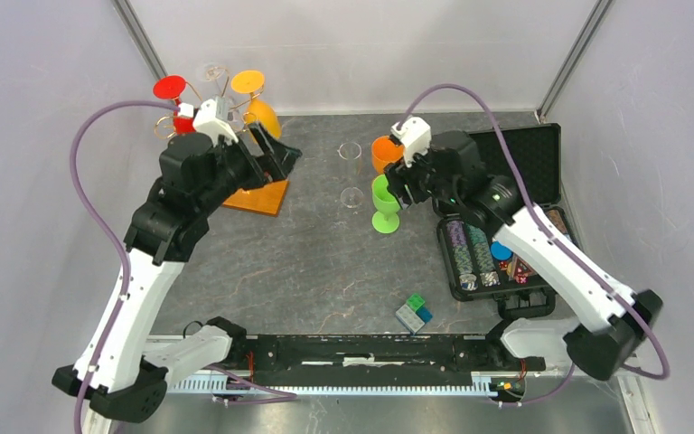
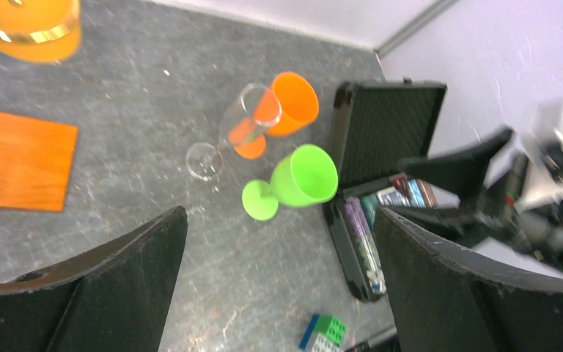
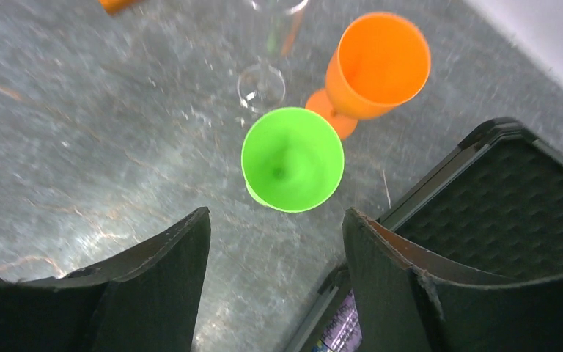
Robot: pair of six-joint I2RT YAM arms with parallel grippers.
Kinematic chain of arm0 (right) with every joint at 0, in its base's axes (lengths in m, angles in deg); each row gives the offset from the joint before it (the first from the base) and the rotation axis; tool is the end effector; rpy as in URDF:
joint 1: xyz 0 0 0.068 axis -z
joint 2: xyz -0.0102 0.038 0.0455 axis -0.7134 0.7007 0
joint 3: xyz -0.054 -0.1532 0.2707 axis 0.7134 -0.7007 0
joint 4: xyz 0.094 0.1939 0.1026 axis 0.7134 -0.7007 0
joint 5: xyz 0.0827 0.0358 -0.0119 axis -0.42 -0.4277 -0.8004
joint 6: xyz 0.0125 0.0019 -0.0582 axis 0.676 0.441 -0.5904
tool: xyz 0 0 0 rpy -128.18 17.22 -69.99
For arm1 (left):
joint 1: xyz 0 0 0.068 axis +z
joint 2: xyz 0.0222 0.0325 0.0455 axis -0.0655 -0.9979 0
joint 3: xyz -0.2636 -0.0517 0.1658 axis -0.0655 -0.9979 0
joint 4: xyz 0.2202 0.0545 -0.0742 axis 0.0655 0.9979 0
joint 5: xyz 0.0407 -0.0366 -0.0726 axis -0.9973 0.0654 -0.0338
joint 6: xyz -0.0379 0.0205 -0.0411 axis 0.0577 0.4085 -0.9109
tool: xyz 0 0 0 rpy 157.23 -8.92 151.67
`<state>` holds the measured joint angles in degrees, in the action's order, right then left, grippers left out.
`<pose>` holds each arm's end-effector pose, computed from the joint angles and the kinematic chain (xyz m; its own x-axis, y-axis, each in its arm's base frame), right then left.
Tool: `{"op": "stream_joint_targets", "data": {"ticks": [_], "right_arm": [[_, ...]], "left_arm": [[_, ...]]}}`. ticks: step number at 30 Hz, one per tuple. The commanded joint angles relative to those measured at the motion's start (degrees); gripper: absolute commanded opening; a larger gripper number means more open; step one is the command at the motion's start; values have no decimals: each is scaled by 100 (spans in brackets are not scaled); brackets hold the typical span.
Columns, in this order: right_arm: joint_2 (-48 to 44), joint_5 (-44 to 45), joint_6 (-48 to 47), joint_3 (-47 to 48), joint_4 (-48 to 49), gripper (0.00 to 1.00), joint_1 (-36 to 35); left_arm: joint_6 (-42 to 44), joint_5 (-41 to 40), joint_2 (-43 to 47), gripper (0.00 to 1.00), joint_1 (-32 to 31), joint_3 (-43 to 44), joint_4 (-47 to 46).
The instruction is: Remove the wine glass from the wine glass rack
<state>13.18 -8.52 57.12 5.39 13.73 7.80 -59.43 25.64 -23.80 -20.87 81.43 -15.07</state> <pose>0.2029 0.1554 0.4242 -0.3641 -0.3690 -0.8551 -0.6209 0.7805 -0.0724 0.1279 -0.0598 0.4817 -0.4385 -0.3922 -0.8087 0.2382 0.8169 -0.5253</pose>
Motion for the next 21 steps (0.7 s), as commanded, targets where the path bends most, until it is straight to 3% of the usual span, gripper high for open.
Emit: {"op": "stream_joint_targets", "data": {"ticks": [1, 6, 9, 14, 21], "right_arm": [[-615, -116, 366, -630, 907, 72, 20], [-1185, -125, 657, -1333, 1297, 71, 22], [-1374, -128, 712, -1602, 1392, 70, 22], [-1559, -366, 797, -2014, 1562, 71, 25], [-1650, -497, 900, -2358, 1709, 70, 18]], "left_arm": [[312, -783, -476, 100, 59, 882, -113], [430, -1008, -1042, 100, 387, 1741, 52], [354, -659, -1361, 99, 905, 2074, 88], [-153, 285, -1848, 91, 1941, 2151, -230], [-706, 630, -2537, 78, 2453, 2143, -683]]}}
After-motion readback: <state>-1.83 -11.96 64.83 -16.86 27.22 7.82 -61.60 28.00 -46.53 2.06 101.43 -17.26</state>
